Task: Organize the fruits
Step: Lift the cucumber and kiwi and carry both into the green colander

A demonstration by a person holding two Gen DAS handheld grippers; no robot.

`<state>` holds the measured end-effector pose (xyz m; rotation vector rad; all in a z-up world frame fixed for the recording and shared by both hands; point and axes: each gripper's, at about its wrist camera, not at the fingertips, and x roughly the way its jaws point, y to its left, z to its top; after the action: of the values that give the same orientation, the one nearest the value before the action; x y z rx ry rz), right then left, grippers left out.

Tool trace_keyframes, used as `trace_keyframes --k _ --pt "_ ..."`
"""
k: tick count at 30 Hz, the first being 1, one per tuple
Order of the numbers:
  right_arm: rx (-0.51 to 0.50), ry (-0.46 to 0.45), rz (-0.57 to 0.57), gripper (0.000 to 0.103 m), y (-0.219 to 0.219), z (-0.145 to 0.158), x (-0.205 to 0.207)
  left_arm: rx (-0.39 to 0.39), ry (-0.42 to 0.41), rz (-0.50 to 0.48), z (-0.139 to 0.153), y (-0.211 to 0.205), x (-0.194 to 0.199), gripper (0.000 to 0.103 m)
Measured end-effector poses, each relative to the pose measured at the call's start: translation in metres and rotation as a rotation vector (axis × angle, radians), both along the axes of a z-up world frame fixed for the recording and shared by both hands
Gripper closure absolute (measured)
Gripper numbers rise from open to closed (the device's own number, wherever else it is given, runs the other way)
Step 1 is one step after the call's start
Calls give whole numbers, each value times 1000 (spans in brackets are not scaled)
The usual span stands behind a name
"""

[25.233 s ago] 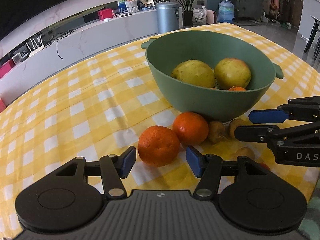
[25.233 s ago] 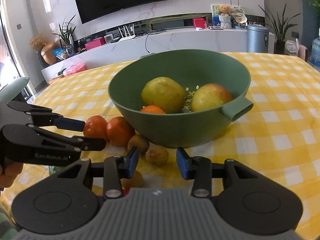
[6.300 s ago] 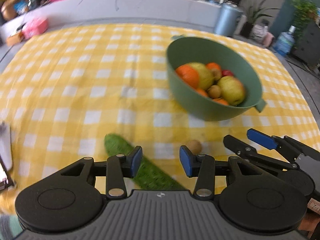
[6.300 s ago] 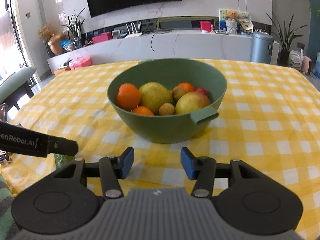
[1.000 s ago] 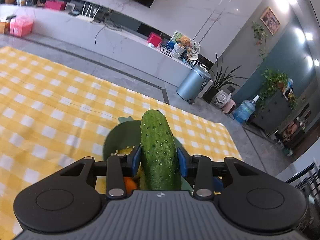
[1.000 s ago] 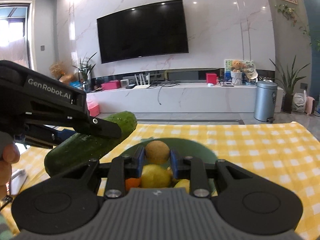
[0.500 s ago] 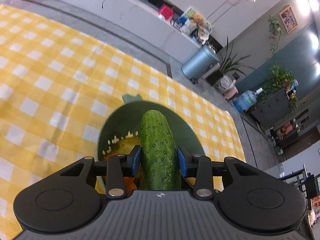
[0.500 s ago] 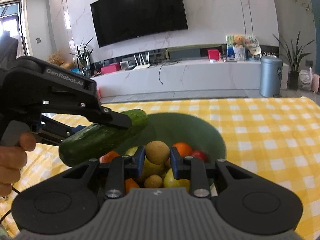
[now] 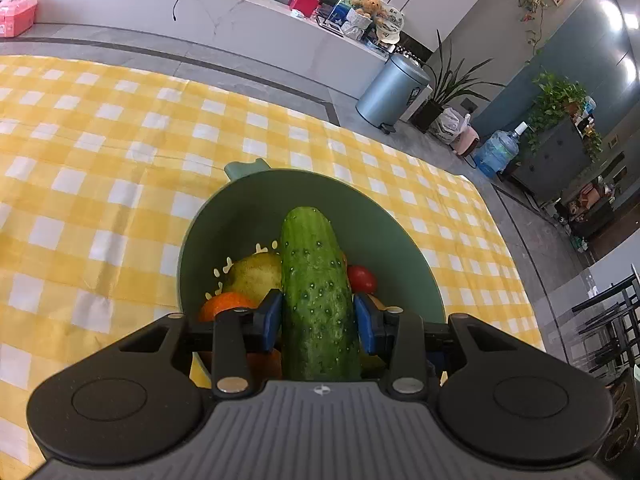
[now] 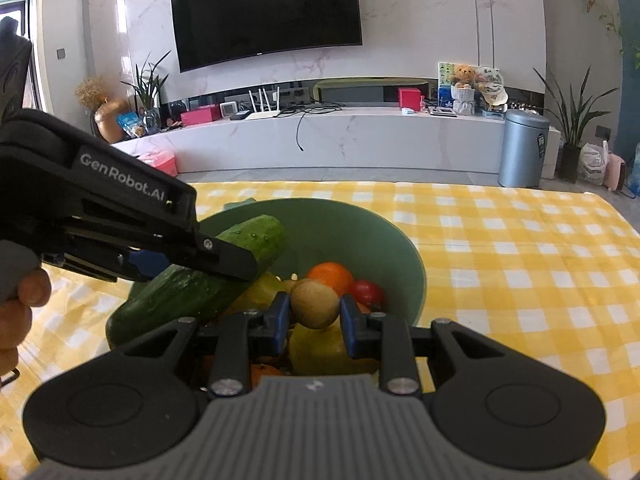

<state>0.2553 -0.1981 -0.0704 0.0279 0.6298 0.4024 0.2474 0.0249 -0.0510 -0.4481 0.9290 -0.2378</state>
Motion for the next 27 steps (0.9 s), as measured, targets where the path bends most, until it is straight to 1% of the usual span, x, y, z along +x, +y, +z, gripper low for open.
trace_keyframes --k 4,8,12,17,19,23,27 --pt "4 2 -8 79 -3 0 -3 -50 19 1 -2 6 0 59" --pt "10 6 -4 79 -2 1 -4 -52 22 -9 -1 6 -3 59" --pt "5 2 -2 79 -3 1 -5 -65 9 -28 7 6 -12 59" --pt "2 12 -28 79 -9 2 -4 -61 -7 -71 8 -1 -16 72" --pt "17 19 -28 79 -11 2 -3 -61 -5 -75 8 -4 -13 73" --pt "5 7 -34 79 -11 3 -4 -53 -15 -82 4 -5 -10 73" --pt "-7 -13 -62 79 -13 5 -6 -39 -32 -86 3 -8 -12 72"
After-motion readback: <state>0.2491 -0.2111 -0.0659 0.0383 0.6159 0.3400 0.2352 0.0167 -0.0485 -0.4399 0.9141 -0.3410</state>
